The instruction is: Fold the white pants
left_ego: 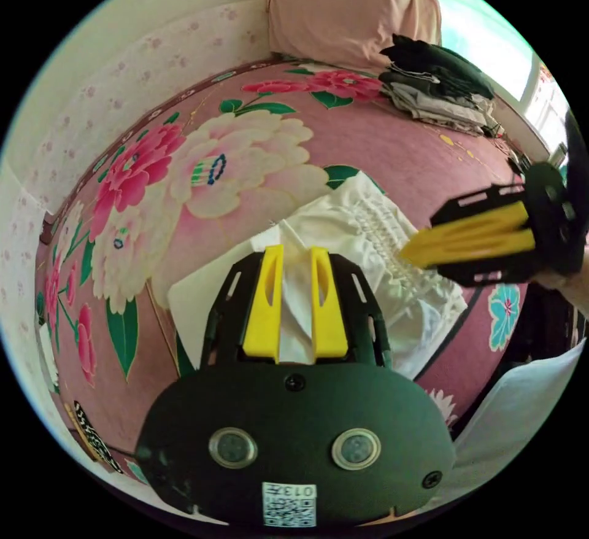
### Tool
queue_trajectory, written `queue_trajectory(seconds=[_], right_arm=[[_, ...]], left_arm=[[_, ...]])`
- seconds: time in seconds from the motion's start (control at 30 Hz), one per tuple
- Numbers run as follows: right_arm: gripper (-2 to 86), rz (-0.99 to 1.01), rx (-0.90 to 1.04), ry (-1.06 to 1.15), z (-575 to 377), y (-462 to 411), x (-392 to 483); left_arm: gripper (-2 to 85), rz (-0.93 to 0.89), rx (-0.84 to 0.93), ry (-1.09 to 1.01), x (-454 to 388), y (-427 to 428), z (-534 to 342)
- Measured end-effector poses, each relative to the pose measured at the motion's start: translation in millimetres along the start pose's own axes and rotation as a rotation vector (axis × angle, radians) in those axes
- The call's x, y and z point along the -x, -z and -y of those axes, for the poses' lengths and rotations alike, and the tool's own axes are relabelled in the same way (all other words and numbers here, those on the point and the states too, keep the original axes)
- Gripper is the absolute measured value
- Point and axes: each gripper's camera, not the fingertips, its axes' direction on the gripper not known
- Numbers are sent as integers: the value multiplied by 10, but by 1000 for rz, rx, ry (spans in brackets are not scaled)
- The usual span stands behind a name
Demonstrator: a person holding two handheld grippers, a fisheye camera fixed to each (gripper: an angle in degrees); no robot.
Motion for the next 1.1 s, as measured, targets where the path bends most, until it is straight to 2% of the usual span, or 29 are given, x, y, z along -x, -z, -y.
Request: queue_trajectory(seconds=[0.07,0.17,0.23,0.3,0.37,0.4,0.43,0.47,0.53,0.67,0.73,0.77,0.87,0.93,1.03,1.1], right_arm=[[0,-59,151,40,-158,-358,41],[1,-31,76,-25,-574,-597,-128],[3,-1,115,-27,-668,-705,-244],[6,17,141,-31,-754,-775,-323],[13,75,158,-100,-863,-775,-484],[25,103,128,-165,-993,-729,-626],[65,110,43,-257,-1184,-663,-787],[99,120,-10,-315,-1296,-636,-879],[177,221,-94,-574,-1725,-725,-1286],[189,331,-100,-707,-2178,-1123,-1643],[179,481,-80,-776,-2442,-1460,-1808],[174,474,-108,-805,-2515,-1472,-1839],[157,649,-100,-801,-2737,-1717,-1898],[144,546,-84,-750,-2849,-1772,-1845],[127,541,-97,-767,-3043,-1899,-1859],[116,538,-92,-765,-3133,-1969,-1870]], left_arm=[[77,-59,64,-1,166,-190,84],[70,-245,51,122,534,-361,91],[64,-453,28,342,904,-453,39],[57,-564,-2,418,1066,-420,4],[66,-478,-67,368,1131,-188,-41],[87,-360,-93,340,1171,-7,-107],[120,-258,-115,342,1228,140,-208],[144,-220,-127,353,1264,194,-268],[194,-161,-80,441,1456,208,-509],[204,-314,-14,509,1691,-10,-719],[197,-496,-23,561,1794,-183,-759],[194,-538,-16,566,1807,-234,-760],[191,-566,-49,575,1858,-282,-753],[196,-566,-60,532,1842,-283,-724],[190,-655,-50,499,1769,-326,-656],[161,-557,-42,507,1690,-317,-652]])
